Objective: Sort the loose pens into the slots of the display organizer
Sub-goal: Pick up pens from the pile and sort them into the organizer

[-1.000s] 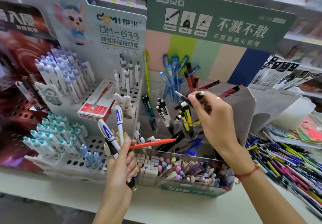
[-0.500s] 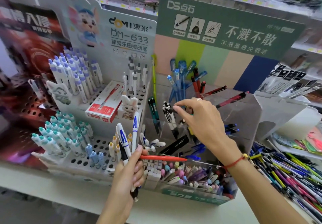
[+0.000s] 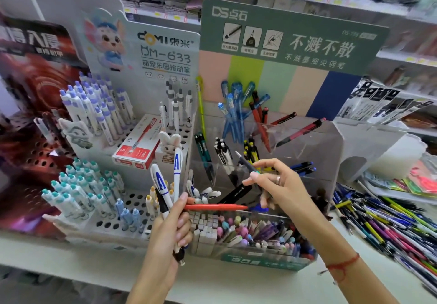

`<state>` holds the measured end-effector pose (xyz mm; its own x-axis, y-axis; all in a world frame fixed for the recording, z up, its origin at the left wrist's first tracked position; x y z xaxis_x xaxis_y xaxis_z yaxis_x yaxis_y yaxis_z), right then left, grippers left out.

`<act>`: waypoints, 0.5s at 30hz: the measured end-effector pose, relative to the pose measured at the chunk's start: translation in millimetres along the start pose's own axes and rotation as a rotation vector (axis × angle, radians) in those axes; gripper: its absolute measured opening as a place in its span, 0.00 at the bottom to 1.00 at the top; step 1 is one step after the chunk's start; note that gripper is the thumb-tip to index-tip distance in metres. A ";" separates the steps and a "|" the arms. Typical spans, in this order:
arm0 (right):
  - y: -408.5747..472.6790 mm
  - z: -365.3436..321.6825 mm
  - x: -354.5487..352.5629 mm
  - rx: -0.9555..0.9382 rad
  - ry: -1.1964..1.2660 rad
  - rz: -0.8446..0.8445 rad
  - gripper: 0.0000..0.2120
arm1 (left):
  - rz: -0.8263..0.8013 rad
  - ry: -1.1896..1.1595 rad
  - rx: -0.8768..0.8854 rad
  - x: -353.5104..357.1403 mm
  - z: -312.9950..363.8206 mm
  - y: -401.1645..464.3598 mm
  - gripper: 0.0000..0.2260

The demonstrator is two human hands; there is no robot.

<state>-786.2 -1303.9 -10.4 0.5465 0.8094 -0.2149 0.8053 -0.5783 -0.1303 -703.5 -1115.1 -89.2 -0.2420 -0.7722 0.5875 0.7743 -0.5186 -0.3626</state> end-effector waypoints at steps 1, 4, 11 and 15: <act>-1.4 -0.1 -10.7 -0.021 0.021 0.080 0.07 | 0.004 0.005 0.005 -0.5 0.7 -0.1 0.10; -6.8 7.8 -32.6 0.043 0.207 0.182 0.09 | 0.041 0.039 0.041 -3.8 6.2 0.6 0.11; -12.1 -2.8 -31.0 0.056 0.152 0.086 0.07 | 0.139 0.058 0.174 -16.1 31.3 3.4 0.10; -5.6 -45.5 -12.9 -0.238 -0.243 0.179 0.05 | 0.194 0.098 0.204 -27.2 37.5 3.2 0.12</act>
<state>-787.3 -1306.5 37.1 0.6358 0.6336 -0.4408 0.7487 -0.6452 0.1525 -672.5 -1082.0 -79.2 -0.1253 -0.8865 0.4455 0.9109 -0.2808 -0.3025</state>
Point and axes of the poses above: each hand's wrist, its own y-axis towards the middle knuckle, its own x-axis out of the palm, z = x × y, the point moved 9 cm from there along y, towards the middle knuckle, and after that the axes turned 2 degrees about x, right-handed, at the moved point
